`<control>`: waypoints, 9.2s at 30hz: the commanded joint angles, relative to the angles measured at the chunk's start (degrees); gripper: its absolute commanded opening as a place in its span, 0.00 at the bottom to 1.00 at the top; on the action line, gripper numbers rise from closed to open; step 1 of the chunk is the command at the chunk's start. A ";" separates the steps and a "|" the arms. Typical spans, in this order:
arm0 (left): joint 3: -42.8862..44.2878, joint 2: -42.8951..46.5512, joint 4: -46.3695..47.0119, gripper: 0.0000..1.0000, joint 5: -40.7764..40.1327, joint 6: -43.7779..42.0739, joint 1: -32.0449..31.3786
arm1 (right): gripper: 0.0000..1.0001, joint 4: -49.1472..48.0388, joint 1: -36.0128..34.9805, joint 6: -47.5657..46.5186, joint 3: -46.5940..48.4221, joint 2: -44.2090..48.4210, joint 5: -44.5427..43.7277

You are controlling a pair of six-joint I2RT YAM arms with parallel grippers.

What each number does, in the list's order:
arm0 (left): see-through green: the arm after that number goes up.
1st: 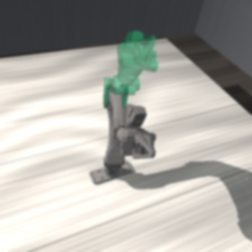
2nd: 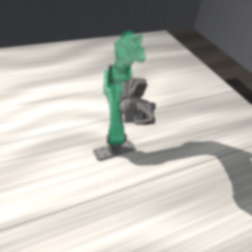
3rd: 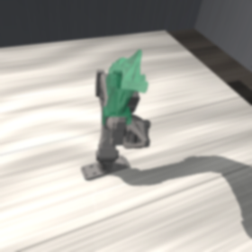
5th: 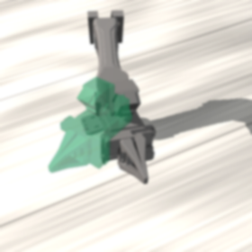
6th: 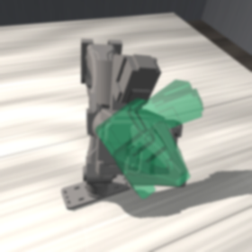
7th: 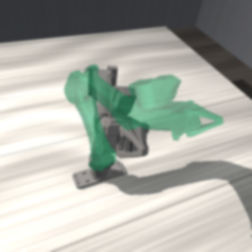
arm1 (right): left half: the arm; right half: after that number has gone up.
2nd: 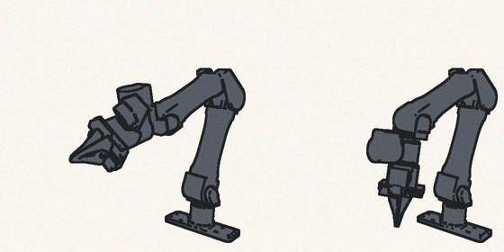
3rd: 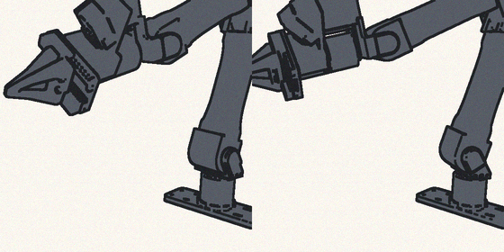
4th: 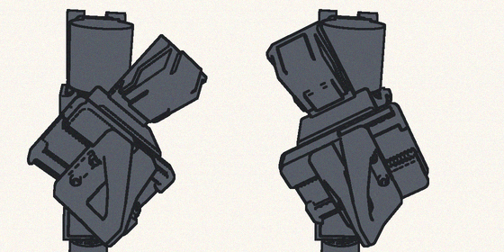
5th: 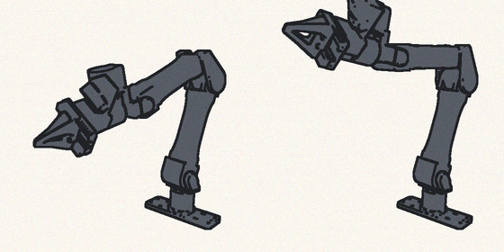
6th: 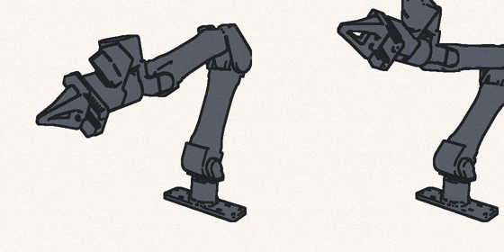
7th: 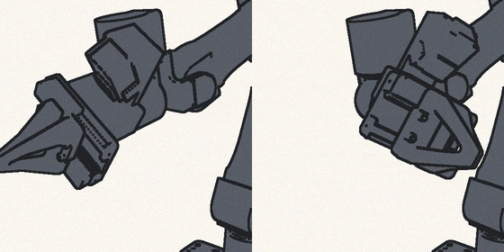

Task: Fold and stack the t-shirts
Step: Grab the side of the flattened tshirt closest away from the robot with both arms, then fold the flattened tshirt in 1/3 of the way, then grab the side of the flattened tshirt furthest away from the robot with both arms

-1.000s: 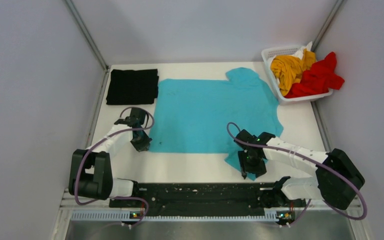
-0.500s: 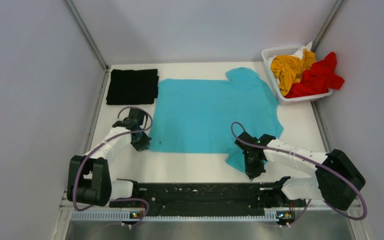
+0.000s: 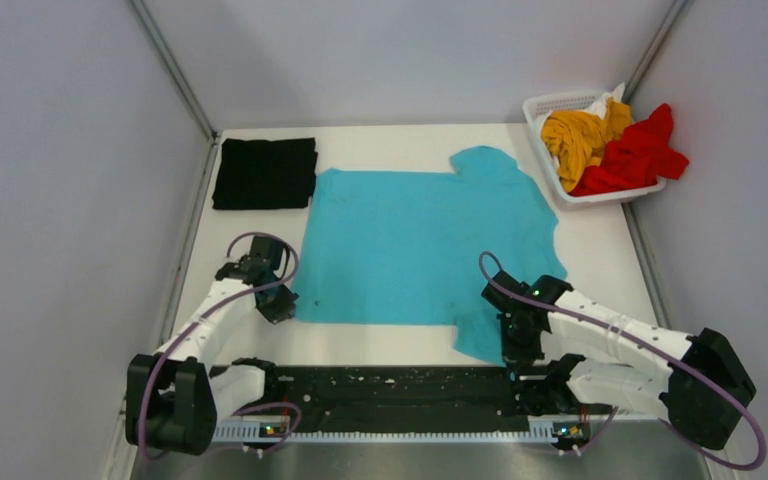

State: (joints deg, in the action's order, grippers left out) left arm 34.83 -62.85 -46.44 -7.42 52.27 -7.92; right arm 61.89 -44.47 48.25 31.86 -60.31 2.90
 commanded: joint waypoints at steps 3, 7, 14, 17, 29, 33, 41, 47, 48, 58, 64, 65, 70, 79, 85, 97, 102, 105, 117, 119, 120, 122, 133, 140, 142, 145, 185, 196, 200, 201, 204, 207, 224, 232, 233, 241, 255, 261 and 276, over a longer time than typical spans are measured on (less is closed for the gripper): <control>2.85 -1.51 4.08 0.00 4.33 -0.37 0.01 | 0.00 0.24 4.35 -3.92 10.43 -1.58 -8.15; 7.14 -4.42 6.18 0.00 3.98 -1.40 0.01 | 0.00 -4.68 8.67 -9.29 15.19 -3.58 -10.67; 16.27 -13.04 8.53 0.00 3.72 -2.82 0.09 | 0.00 -11.36 13.98 -15.99 22.75 -9.91 -13.27; 20.05 -16.61 8.46 0.00 2.68 -3.22 0.31 | 0.00 -12.52 16.39 -17.14 25.57 -11.01 -15.40; 28.45 -24.26 9.26 0.00 2.77 -4.33 2.66 | 0.00 -17.60 23.62 -21.00 33.30 -18.17 -14.16; 29.50 -24.82 10.06 0.00 2.65 -4.44 3.21 | 0.00 -17.60 25.38 -22.31 35.14 -20.17 -13.95; 31.99 -26.69 11.26 0.00 3.32 -6.32 3.62 | 0.00 -17.42 27.55 -24.11 38.35 -22.79 -13.99; 35.20 -30.94 13.55 0.00 6.51 -7.52 3.62 | 0.00 -16.99 28.83 -25.13 40.08 -25.73 -13.79; 35.84 -31.78 13.69 0.00 6.41 -7.72 3.62 | 0.00 -16.99 28.96 -25.18 40.36 -26.32 -13.85; 42.68 -40.21 10.60 0.45 3.23 -9.70 3.62 | 0.05 -24.33 31.67 -22.56 43.78 -39.44 -14.02; 46.73 -39.56 7.77 0.99 1.89 -11.01 3.62 | 0.60 -27.27 32.22 -19.88 48.57 -43.32 -13.80; 46.66 -38.93 7.87 0.99 2.08 -11.22 3.62 | 0.67 -28.16 32.18 -20.24 47.88 -41.95 -13.23; 43.41 -36.28 10.09 0.99 6.67 -12.03 3.63 | 0.99 -31.40 32.17 -22.01 38.53 -34.09 -8.54; 38.06 -34.10 11.70 0.99 11.11 -12.31 3.00 | 0.99 -44.55 30.51 -17.39 20.52 -25.20 9.48; 36.63 -32.87 11.25 0.99 10.50 -12.43 3.00 | 0.99 -51.13 28.98 -17.67 25.04 -33.88 10.69; 36.35 -29.50 9.96 0.99 9.60 -13.83 3.00 | 0.99 -51.65 28.13 -19.37 42.83 -43.88 4.09; 36.23 -29.83 12.52 0.99 13.29 -14.20 2.42 | 0.99 -47.89 28.23 -21.32 39.37 -37.96 -0.39; 36.80 -31.67 14.93 0.99 16.61 -14.41 1.01 | 0.99 -45.89 28.28 -21.28 33.37 -32.88 -1.90; 37.19 -44.18 21.13 0.99 22.62 -14.15 -0.78 | 0.99 -50.44 30.37 -18.29 20.87 -32.66 4.44; 35.02 -44.44 21.99 0.99 22.92 -13.73 -0.78 | 0.99 -49.94 30.40 -17.99 19.33 -32.40 3.51; 33.90 -44.42 22.34 0.99 23.10 -13.57 -0.78 | 0.99 -49.72 30.41 -17.98 18.57 -32.27 3.78; 30.98 -43.59 22.63 0.99 22.69 -12.98 -0.78 | 0.99 -49.22 30.37 -18.05 16.93 -31.53 4.05; 9.31 -26.89 17.88 0.99 15.45 -7.51 -0.78 | 0.99 -42.90 28.61 -16.39 6.09 -20.37 7.50; -1.87 -11.82 11.75 0.99 13.25 -1.45 -1.12 | 0.99 -36.38 24.17 -13.63 2.96 -14.42 8.19; -3.51 -9.48 10.71 0.99 13.31 -0.57 -1.13 | 0.99 -33.80 23.01 -13.09 2.69 -13.13 8.68; -4.74 -6.45 8.34 0.99 13.61 0.18 -1.59 | 0.99 -30.18 21.52 -12.51 2.33 -10.38 9.24; 47.76 -45.80 7.91 0.79 1.41 -20.61 6.06 | 0.99 -43.40 28.06 -21.96 38.10 -32.80 -7.97; 42.85 -47.61 7.00 0.62 1.30 -20.54 5.56 | 0.99 -42.55 28.99 -22.85 40.32 -37.19 -8.99; 42.74 -47.74 5.88 0.51 1.51 -20.51 5.10 | 0.99 -42.57 28.96 -22.76 40.78 -37.69 -8.87; 42.19 -47.36 5.91 0.48 1.27 -20.60 4.91 | 0.99 -42.61 28.92 -22.83 40.91 -37.76 -8.89; 40.71 -46.52 5.87 0.41 -0.04 -20.54 4.76 | 0.99 -42.65 28.99 -22.73 41.17 -37.96 -8.81; 40.80 -47.20 5.30 0.26 -0.89 -20.76 4.76 | 0.99 -42.92 28.94 -22.96 41.60 -38.48 -8.25; 45.04 -47.96 3.06 0.00 -0.26 -21.60 4.65 | 0.87 -38.33 24.38 -32.14 63.69 -59.19 -14.40; 46.01 -48.68 2.25 0.00 -0.21 -21.93 4.65 | 0.81 -36.40 24.25 -33.57 66.40 -65.69 -16.78; 46.04 -48.73 2.23 0.00 0.14 -22.02 4.63 | 0.80 -35.92 24.22 -33.42 65.58 -65.61 -16.90; 46.04 -48.36 2.31 0.00 0.45 -22.04 4.60 | 0.68 -39.33 23.89 -30.48 54.99 -61.33 -15.33; 47.17 -46.95 1.97 0.00 0.83 -21.82 4.63 | 0.00 -47.36 23.14 -34.18 53.73 -55.92 -12.93; 45.22 -44.08 2.60 0.00 0.20 -21.36 4.58 | 0.00 -53.07 22.54 -35.82 45.75 -45.94 -12.37; 33.73 -32.83 4.95 0.00 -1.80 -18.41 1.83 | 0.00 -46.15 19.41 -33.08 27.68 -19.85 -5.79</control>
State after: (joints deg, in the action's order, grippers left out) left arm 71.59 -101.65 -42.92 -7.22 32.01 -5.41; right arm 12.97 -23.97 13.56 62.43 -87.85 -4.80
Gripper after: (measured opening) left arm 0.017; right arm 0.012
